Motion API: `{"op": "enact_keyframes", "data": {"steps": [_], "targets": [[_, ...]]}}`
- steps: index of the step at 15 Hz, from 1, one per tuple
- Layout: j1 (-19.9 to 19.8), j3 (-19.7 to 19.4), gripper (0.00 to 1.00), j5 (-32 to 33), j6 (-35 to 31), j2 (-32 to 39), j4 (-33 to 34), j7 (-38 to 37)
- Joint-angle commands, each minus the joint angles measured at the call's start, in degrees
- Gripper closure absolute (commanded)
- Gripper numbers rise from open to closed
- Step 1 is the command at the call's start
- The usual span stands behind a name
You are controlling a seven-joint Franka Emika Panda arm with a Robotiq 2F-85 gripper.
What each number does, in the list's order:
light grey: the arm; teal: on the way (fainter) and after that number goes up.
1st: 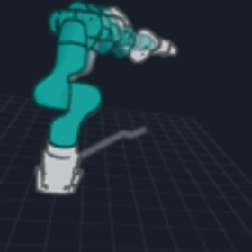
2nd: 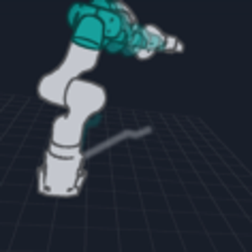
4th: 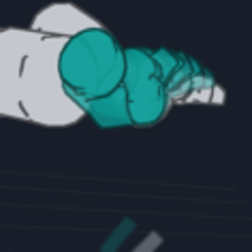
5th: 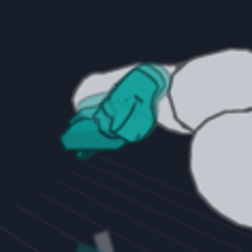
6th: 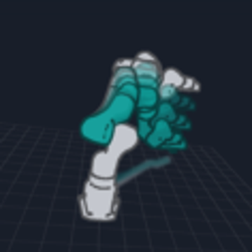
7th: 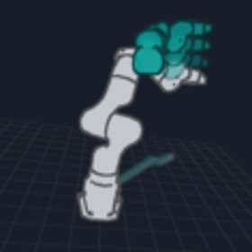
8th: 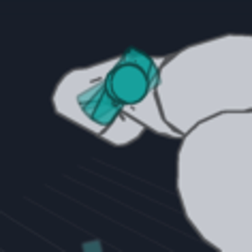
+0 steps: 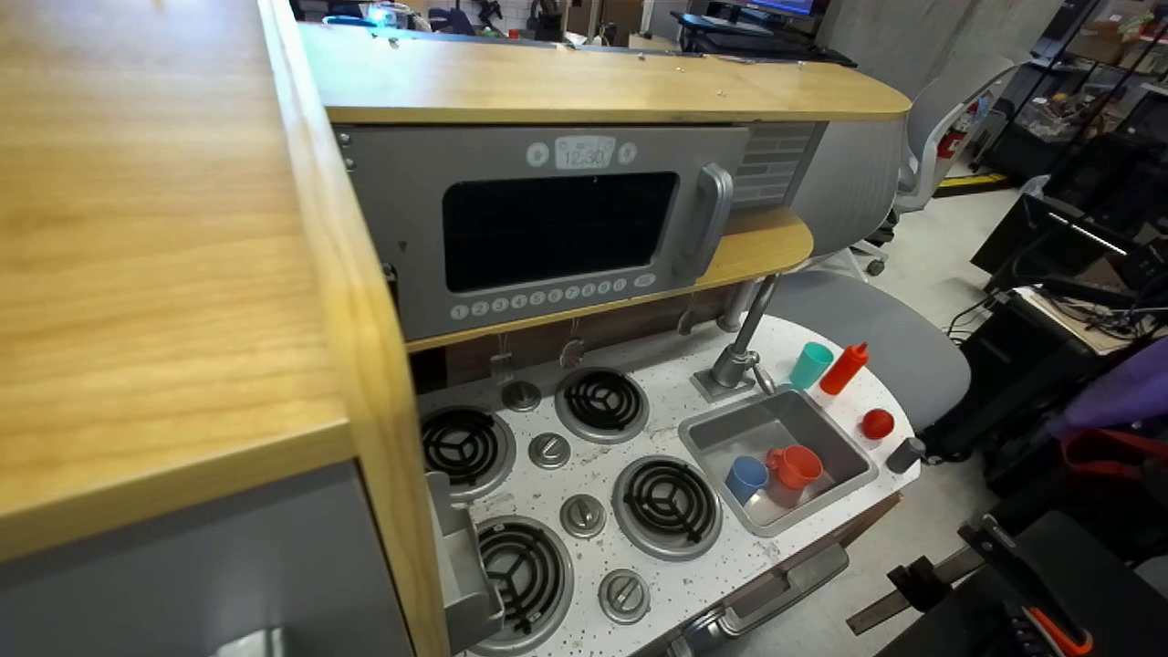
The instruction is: Put the sauce bottle in the green cup
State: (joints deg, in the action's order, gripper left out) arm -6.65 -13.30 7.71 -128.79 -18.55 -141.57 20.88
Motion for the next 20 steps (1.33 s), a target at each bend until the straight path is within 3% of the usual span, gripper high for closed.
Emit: {"op": "enact_keyframes", "data": {"steps": [1, 5, 8, 12, 17, 20], "targets": [[-1.18, -3.11, 0.0, -1.7, -4.66, 6.19, 5.01, 5.68], [-1.34, -6.14, 0.0, -4.53, -10.93, 15.22, 10.09, 15.83], [-3.02, -5.61, 0.0, -9.05, -12.7, 23.09, 15.57, 20.44], [-7.08, -3.1, 0.0, -11.74, -14.56, 33.8, 24.81, 17.0], [-12.5, 0.61, 0.0, -10.36, -22.35, 44.65, 34.43, 15.93], [-14.58, 2.38, 0.0, -9.05, -20.45, 50.21, 40.21, 15.46]]}}
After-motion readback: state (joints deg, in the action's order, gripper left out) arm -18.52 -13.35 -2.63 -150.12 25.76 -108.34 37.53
